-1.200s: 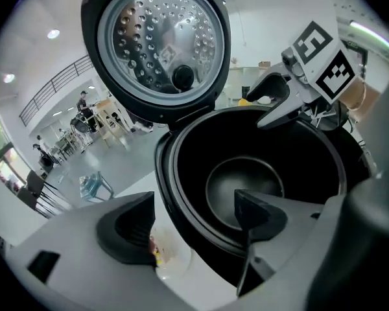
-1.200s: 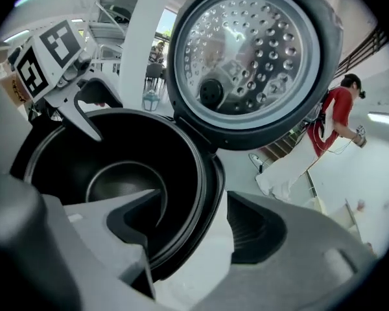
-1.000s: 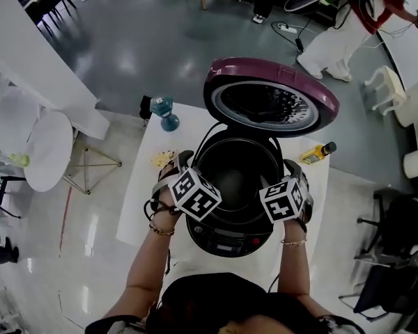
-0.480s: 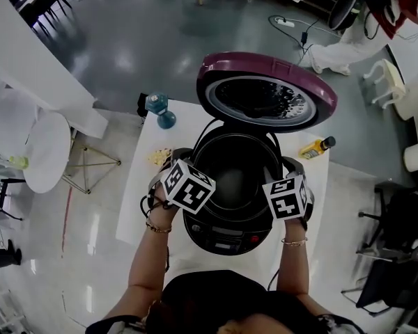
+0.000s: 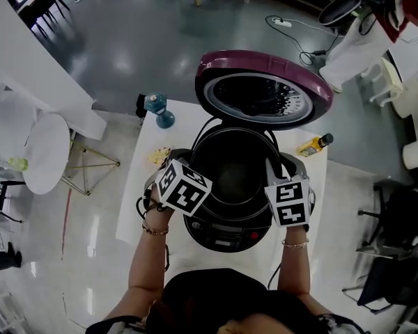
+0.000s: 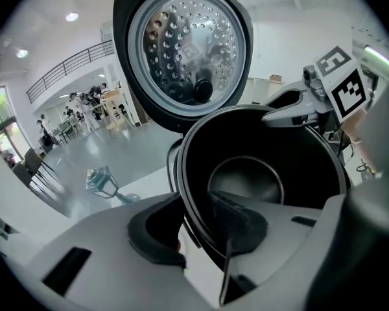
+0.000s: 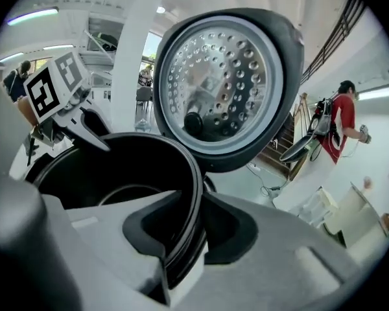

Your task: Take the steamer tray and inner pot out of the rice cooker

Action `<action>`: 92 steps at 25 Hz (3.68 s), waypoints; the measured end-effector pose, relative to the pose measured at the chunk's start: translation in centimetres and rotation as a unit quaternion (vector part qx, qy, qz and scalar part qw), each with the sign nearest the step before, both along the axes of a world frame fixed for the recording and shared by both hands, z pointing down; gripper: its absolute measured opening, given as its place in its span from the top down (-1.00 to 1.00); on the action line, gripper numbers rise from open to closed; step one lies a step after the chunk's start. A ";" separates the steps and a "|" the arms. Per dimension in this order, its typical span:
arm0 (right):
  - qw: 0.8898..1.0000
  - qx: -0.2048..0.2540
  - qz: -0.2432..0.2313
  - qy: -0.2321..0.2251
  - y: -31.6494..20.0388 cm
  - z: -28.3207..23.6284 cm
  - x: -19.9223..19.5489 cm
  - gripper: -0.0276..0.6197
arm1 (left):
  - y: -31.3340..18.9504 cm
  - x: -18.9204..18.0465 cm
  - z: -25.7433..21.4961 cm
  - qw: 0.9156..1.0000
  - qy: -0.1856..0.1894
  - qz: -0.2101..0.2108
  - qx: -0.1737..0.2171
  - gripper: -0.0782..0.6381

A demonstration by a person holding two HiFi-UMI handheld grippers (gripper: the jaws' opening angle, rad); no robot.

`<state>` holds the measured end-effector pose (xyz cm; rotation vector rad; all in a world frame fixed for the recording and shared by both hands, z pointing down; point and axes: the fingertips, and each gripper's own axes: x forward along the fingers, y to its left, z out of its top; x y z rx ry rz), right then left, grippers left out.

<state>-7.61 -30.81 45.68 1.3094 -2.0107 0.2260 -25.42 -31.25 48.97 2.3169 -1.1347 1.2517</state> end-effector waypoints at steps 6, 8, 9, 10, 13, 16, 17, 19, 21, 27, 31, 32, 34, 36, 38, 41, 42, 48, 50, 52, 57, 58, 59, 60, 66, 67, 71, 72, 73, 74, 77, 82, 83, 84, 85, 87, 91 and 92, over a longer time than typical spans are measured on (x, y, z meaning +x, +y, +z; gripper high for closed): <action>0.995 0.065 0.022 -0.066 0.9 -3.1 0.5 0.72 | 0.9 -0.3 -4.2 0.997 0.050 -0.032 0.047 0.55; 0.993 0.081 0.023 -0.084 1.4 -4.3 0.4 0.74 | 1.4 -0.5 -5.1 0.996 0.053 -0.035 0.062 0.55; 0.991 0.088 0.024 -0.096 1.7 -4.9 0.3 0.75 | 1.6 -0.6 -5.5 0.996 0.052 -0.036 0.068 0.55; 0.989 0.095 0.024 -0.108 1.9 -5.5 0.1 0.77 | 1.8 -0.7 -5.8 0.995 0.052 -0.037 0.074 0.55; 0.983 0.114 0.023 -0.141 2.9 -7.2 -0.1 0.80 | 2.5 -0.9 -6.9 0.994 0.061 -0.038 0.088 0.56; 0.976 0.133 0.020 -0.170 4.1 -8.8 -0.4 0.82 | 3.4 -1.1 -8.5 0.991 0.073 -0.036 0.109 0.57; 0.973 0.139 0.019 -0.181 4.6 -9.4 -0.4 0.82 | 3.8 -1.2 -9.3 0.989 0.077 -0.036 0.119 0.57; 0.968 0.154 0.016 -0.198 5.5 -10.7 -0.4 0.82 | 4.5 -1.2 -11.0 0.985 0.087 -0.037 0.143 0.59; 0.963 0.174 0.005 -0.207 6.2 -12.3 -0.3 0.82 | 5.1 -1.1 -12.6 0.981 0.098 -0.040 0.164 0.60; 0.950 0.211 -0.012 -0.229 8.6 -15.4 1.5 0.82 | 7.5 0.7 -16.0 0.973 0.103 -0.047 0.203 0.62; 0.939 0.222 -0.010 -0.264 10.5 -16.9 4.2 0.82 | 9.5 3.4 -18.7 0.963 0.125 -0.053 0.232 0.65; 0.936 0.224 -0.009 -0.272 11.0 -17.3 5.0 0.82 | 10.0 4.3 -19.3 0.961 0.132 -0.053 0.238 0.66; 0.931 0.230 -0.005 -0.283 12.0 -18.0 6.8 0.82 | 11.0 6.0 -20.4 0.957 0.140 -0.052 0.248 0.67; 0.928 0.236 -0.003 -0.287 13.2 -18.5 8.6 0.82 | 12.1 7.8 -21.0 0.955 0.144 -0.050 0.254 0.67; 0.928 0.237 -0.001 -0.287 14.3 -18.7 10.5 0.82 | 13.3 9.7 -21.2 0.955 0.147 -0.047 0.254 0.68; 0.929 0.229 0.007 -0.290 15.7 -18.4 13.3 0.82 | 15.0 12.7 -20.8 0.956 0.151 -0.040 0.248 0.68; 0.930 0.226 0.011 -0.291 16.1 -18.1 14.3 0.82 | 15.6 13.7 -20.6 0.957 0.152 -0.037 0.246 0.68; 0.935 0.205 0.030 -0.289 19.2 -16.1 19.7 0.82 | 18.5 19.1 -18.5 0.963 0.152 -0.023 0.221 0.68; 0.936 0.196 0.036 -0.289 20.1 -15.1 21.3 0.81 | 19.4 20.5 -17.6 0.966 0.148 -0.022 0.213 0.68; 0.939 0.186 0.042 -0.287 20.9 -13.9 22.6 0.82 | 20.1 21.8 -16.5 0.968 0.148 -0.021 0.200 0.68; 0.944 0.147 0.055 -0.290 23.2 -10.5 25.1 0.82 | 22.2 24.3 -13.4 0.977 0.141 -0.020 0.157 0.68; 0.945 0.139 0.058 -0.291 23.6 -9.9 25.4 0.81 | 22.6 24.5 -12.8 0.979 0.139 -0.021 0.150 0.68; 0.945 0.132 0.061 -0.292 23.9 -9.2 25.6 0.82 | 23.0 24.7 -12.2 0.980 0.137 -0.023 0.142 0.68; 0.946 0.124 0.062 -0.292 24.2 -8.5 25.8 0.82 | 23.4 25.0 -11.5 0.981 0.136 -0.025 0.134 0.68; 0.951 0.067 0.079 -0.291 26.2 -4.2 26.9 0.82 | 25.4 26.1 -7.2 0.988 0.128 -0.029 0.082 0.68; 0.952 0.058 0.081 -0.290 26.4 -3.5 27.1 0.82 | 25.7 26.3 -6.5 0.989 0.127 -0.030 0.073 0.68; 0.954 0.020 0.090 -0.285 27.1 -0.6 27.7 0.82 | 26.5 26.9 -3.5 0.991 0.122 -0.032 0.034 0.68; 0.954 0.012 0.092 -0.284 27.2 0.1 27.8 0.81 | 26.6 27.1 -2.9 0.992 0.120 -0.033 0.026 0.68; 0.955 0.003 0.093 -0.283 27.3 0.8 28.0 0.82 | 26.7 27.2 -2.2 0.992 0.118 -0.033 0.020 0.68; 0.954 -0.007 0.094 -0.283 27.5 1.4 28.1 0.82 | 26.8 27.4 -1.6 0.993 0.116 -0.033 0.014 0.68; 0.953 -0.030 0.101 -0.284 27.6 3.1 28.5 0.82 | 27.0 27.8 0.0 0.993 0.110 -0.032 -0.001 0.68; 0.951 -0.053 0.109 -0.283 27.4 5.3 29.1 0.81 | 27.0 28.5 2.2 0.994 0.104 -0.031 -0.022 0.68; 0.951 -0.058 0.110 -0.283 27.4 5.8 29.2 0.81 | 26.9 28.7 2.6 0.994 0.102 -0.030 -0.026 0.68; 0.951 -0.062 0.111 -0.283 27.3 6.2 29.3 0.81 | 26.9 28.8 2.9 0.994 0.100 -0.029 -0.030 0.68; 0.950 -0.067 0.113 -0.284 27.3 6.6 29.4 0.81 | 26.8 28.9 3.3 0.994 0.098 -0.028 -0.034 0.67; 0.949 -0.075 0.116 -0.283 27.3 7.4 29.7 0.81 | 26.7 29.2 4.0 0.994 0.094 -0.026 -0.041 0.67; 0.948 -0.089 0.121 -0.280 27.1 9.1 30.0 0.81 | 26.5 29.5 5.6 0.994 0.090 -0.026 -0.056 0.67; 0.948 -0.092 0.122 -0.279 27.0 9.5 30.0 0.81 | 26.5 29.6 6.0 0.994 0.091 -0.027 -0.061 0.67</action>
